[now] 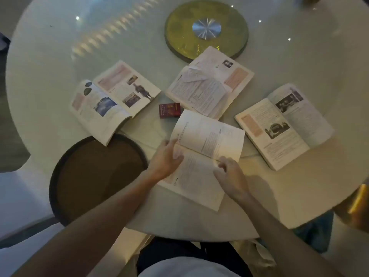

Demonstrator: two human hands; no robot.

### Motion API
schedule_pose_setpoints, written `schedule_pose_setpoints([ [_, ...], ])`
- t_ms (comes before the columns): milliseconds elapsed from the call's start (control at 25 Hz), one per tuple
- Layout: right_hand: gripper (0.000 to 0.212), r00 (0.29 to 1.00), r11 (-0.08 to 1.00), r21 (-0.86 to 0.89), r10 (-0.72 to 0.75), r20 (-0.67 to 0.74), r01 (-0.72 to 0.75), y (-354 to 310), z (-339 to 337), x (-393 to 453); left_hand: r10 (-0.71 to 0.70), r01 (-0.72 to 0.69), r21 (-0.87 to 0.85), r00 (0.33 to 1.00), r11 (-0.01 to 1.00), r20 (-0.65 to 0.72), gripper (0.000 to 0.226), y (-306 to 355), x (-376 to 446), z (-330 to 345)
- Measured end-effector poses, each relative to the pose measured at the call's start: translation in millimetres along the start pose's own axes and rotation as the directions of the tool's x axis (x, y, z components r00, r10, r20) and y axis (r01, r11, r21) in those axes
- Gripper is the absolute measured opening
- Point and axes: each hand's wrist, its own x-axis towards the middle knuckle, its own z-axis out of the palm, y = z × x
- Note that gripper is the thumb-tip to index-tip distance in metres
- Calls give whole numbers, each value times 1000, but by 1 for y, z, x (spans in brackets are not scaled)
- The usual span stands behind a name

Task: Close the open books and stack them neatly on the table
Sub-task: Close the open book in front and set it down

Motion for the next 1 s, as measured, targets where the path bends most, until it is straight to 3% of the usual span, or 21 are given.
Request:
schedule_pose_setpoints([
  [120,21,919,899,308,368,-140,-312,17,13,-18,-179,167,-124,980,978,-89,70,-20,-5,11],
  [240,22,830,741,444,558,10,-504,29,26,-39,-268,255,-226,963,940,-24,64,-50,-2,28],
  [400,13,822,692,494,562,90,-527,32,29,-43,-313,313,-230,949,922,36,45,-64,4,28],
  [640,13,841,654,603,538,55,-458,24,-2,-42,-324,353,-325,935,877,142,18,-50,8,-13],
  [720,17,841,578,700,538,61,-420,19,-17,-41,-333,394,-422,918,816,213,19,-50,14,-25],
  [840,4,844,426,833,529,87,-352,4,-39,-30,-315,446,-592,894,671,317,29,-41,26,-39],
  [920,13,841,366,863,529,114,-347,-3,-48,-15,-249,436,-714,900,548,358,36,-29,35,-46],
  [1000,17,829,235,912,534,169,-337,-4,-53,3,-194,411,-796,912,444,362,45,-21,44,-49],
])
